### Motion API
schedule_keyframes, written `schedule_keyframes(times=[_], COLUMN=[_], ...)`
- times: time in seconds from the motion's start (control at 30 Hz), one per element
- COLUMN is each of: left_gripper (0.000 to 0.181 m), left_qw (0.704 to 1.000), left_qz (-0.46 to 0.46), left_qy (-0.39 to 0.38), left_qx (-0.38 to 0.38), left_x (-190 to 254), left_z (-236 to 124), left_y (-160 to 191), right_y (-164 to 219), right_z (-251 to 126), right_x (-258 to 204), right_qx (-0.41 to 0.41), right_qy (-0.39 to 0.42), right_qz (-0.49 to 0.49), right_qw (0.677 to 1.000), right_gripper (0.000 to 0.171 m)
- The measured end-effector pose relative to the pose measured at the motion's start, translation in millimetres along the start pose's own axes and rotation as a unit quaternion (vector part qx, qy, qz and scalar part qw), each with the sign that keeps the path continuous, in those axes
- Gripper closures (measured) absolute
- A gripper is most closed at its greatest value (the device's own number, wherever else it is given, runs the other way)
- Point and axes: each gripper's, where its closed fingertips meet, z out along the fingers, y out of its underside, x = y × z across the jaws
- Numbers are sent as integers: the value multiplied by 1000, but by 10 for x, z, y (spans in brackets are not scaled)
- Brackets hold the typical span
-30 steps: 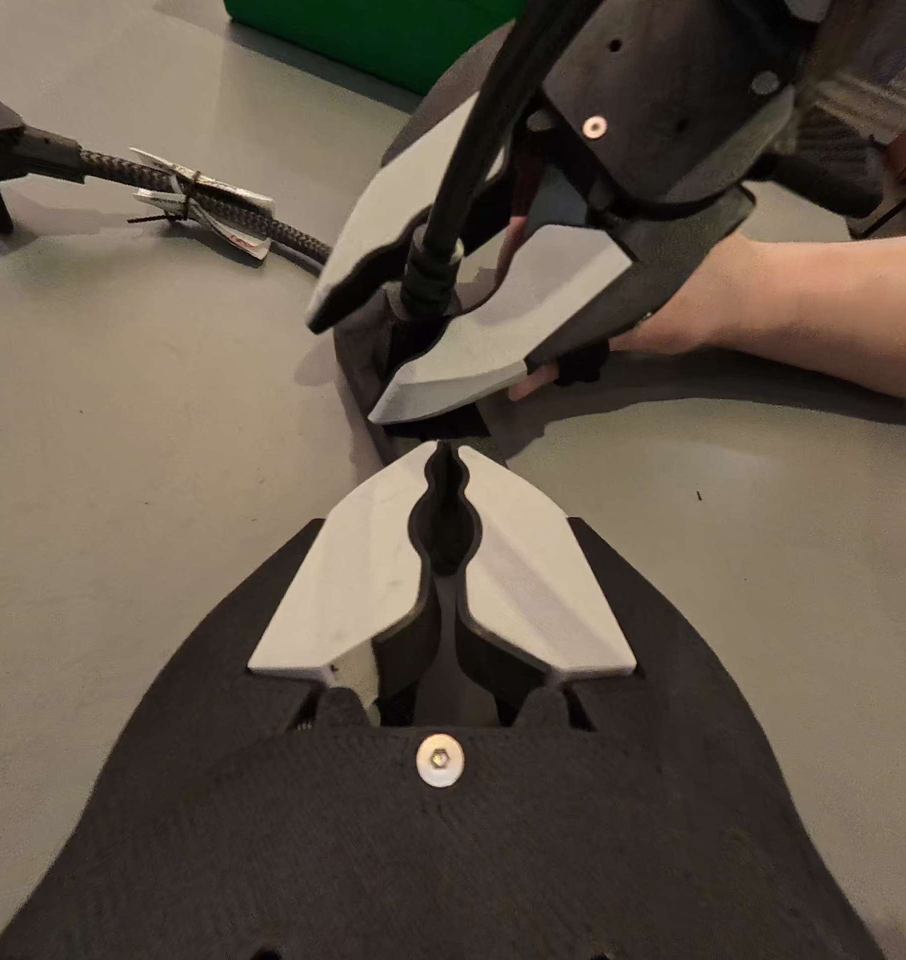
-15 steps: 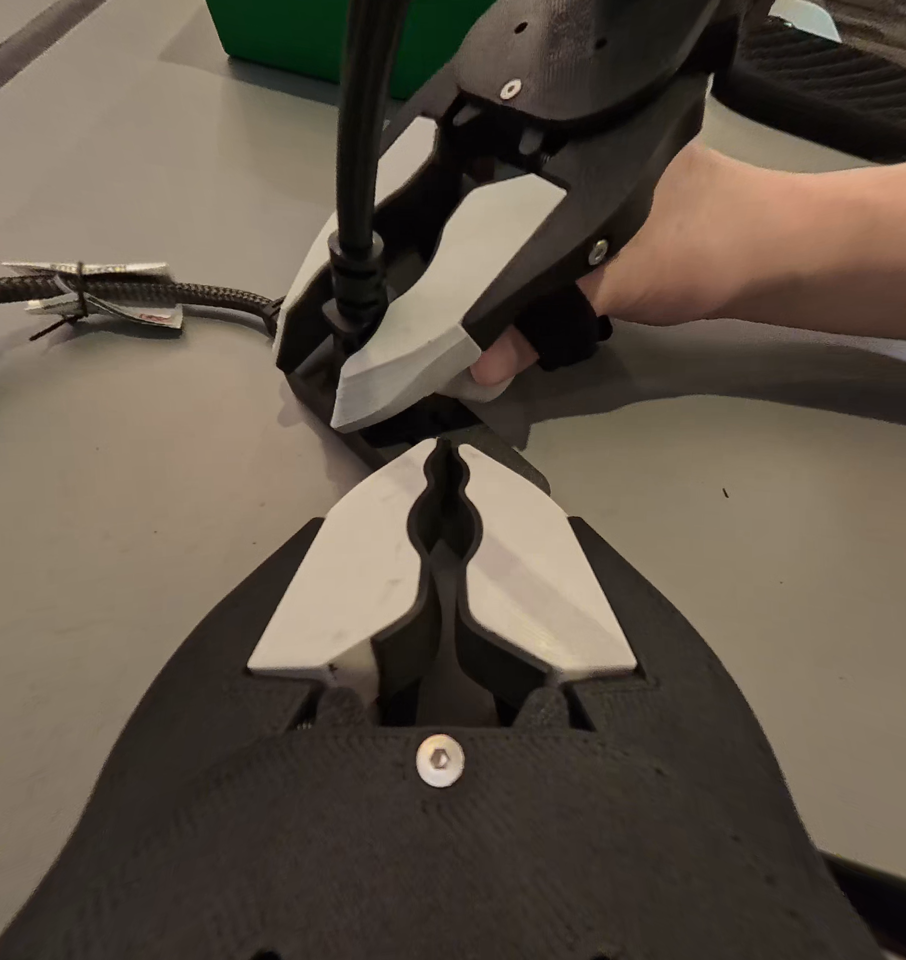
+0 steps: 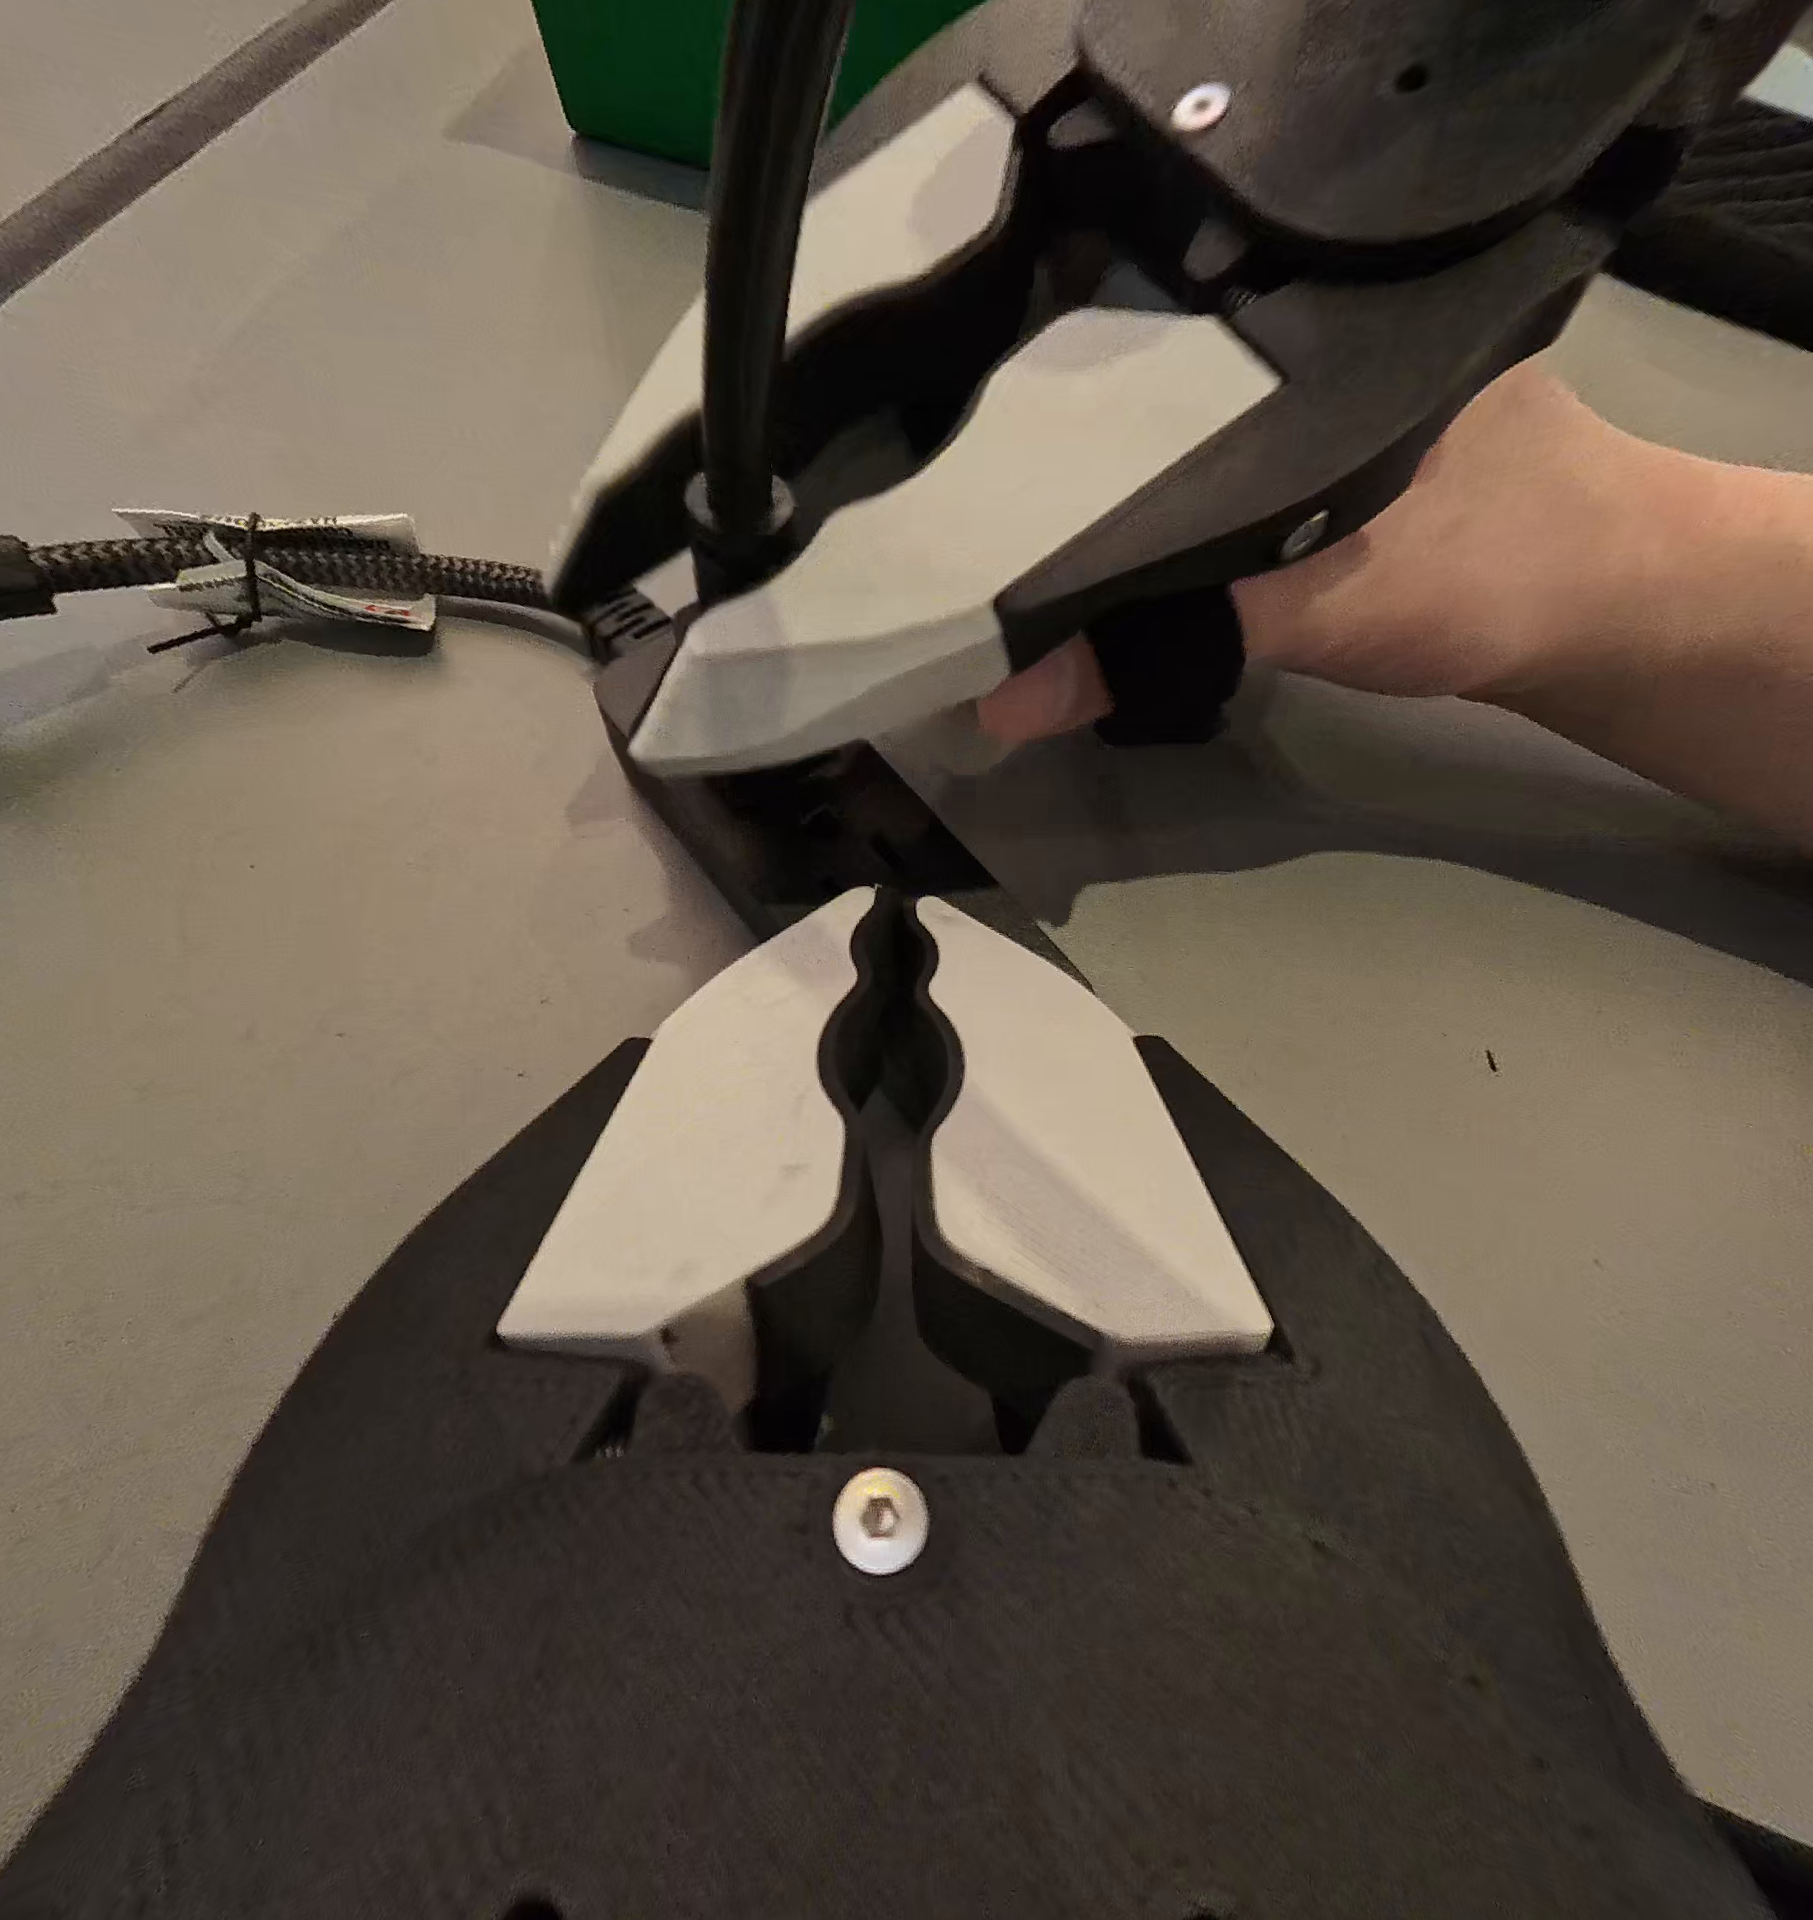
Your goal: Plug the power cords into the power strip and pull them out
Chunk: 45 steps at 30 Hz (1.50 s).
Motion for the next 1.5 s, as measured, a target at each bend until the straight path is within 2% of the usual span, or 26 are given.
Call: schedule_keyframes(times=[0.07, 0.23, 0.37, 0.47, 0.57, 0.6, 0.67, 0.73, 0.77, 0.83, 0.87, 1.0, 1.07, 1.1, 1.17, 1.3, 1.4, 1.5], left_gripper=[181, 181, 168, 154, 145, 137, 135, 131, 132, 133, 133, 147, 159, 172, 175, 175, 175, 175], left_qw=[1000, 1000, 992, 987, 992, 989, 985, 983, 983, 985, 985, 979, 977, 976, 976, 984, 979, 979], left_qz=[-5, -18, -88, -112, -48, -12, 54, 93, 107, 122, 121, 133, 156, 167, 171, 137, 159, 160], left_qy=[1, 20, 89, 96, -1, -24, -41, -32, -1, 35, 47, 77, 64, 63, 21, -26, -87, -104], left_qx=[1, -2, 19, 59, 117, 143, 161, 156, 147, 114, 114, 136, 130, 128, 131, 114, 93, 73], left_x=[1, 13, 13, -121, -377, -382, -340, -325, -271, -267, -277, -244, -256, -236, -323, -402, -436, -415], left_z=[0, -18, -139, -347, -566, -614, -606, -468, -365, -168, -104, 21, 80, 104, 142, 154, 134, 122], left_y=[-1, 4, -70, -232, -430, -518, -616, -671, -674, -650, -684, -849, -849, -844, -875, -885, -864, -841], right_y=[-36, 0, 18, 140, 158, 162, 228, 340, 343, 331, 325, 312, 306, 297, 275, 266, 225, 62], right_z=[-76, -314, -524, -513, -416, -369, -231, -100, -65, -37, -28, -7, 16, 37, 86, 148, 83, -99], right_x=[49, 71, 21, -55, -113, -110, -115, -70, -80, -66, -69, -89, -76, -54, 6, 142, 159, 212], right_qx=[11, 17, 26, -14, -19, -24, -54, -96, -98, -96, -94, -88, -89, -87, -87, -106, -88, -24], right_qy=[21, 60, 67, 22, -17, -20, -34, -35, -48, -67, -83, -173, -219, -234, -250, -224, -165, -74], right_qz=[-9, -46, -43, -14, -22, -31, -30, -19, -15, -34, -57, -120, -133, -144, -149, -85, -28, 60], right_qw=[1000, 997, 996, 1000, 999, 999, 997, 995, 994, 993, 991, 974, 963, 958, 953, 965, 982, 995], right_gripper=[134, 133, 135, 130, 125, 120, 113, 114, 118, 141, 144, 143, 143, 141, 141, 116, 117, 118])
